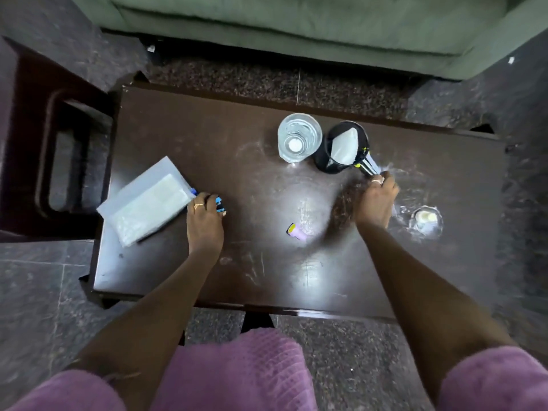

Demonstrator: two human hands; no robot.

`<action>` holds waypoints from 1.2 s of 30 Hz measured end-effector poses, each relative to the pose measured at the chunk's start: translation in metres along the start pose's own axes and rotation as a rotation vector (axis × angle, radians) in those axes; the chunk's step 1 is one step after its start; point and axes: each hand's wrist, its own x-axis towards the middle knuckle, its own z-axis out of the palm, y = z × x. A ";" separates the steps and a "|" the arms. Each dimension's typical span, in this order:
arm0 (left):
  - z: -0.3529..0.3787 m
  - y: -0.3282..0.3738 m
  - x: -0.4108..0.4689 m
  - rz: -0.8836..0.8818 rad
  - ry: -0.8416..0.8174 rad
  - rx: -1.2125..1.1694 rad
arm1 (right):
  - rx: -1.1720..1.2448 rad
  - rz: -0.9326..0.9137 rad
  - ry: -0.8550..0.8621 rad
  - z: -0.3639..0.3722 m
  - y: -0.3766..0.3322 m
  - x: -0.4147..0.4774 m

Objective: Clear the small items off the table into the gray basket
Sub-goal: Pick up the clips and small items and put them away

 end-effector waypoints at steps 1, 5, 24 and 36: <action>0.002 0.004 0.000 -0.008 0.007 -0.003 | -0.029 -0.020 -0.024 0.000 0.004 0.011; 0.005 0.021 0.001 0.036 0.017 -0.074 | -0.086 -0.047 -0.140 0.004 0.005 0.042; -0.023 0.025 0.004 0.077 -0.044 -0.490 | 0.280 0.214 -0.134 0.043 -0.081 -0.090; -0.169 -0.103 0.050 -0.084 0.411 -0.704 | 0.738 -0.360 -0.113 0.012 -0.359 -0.154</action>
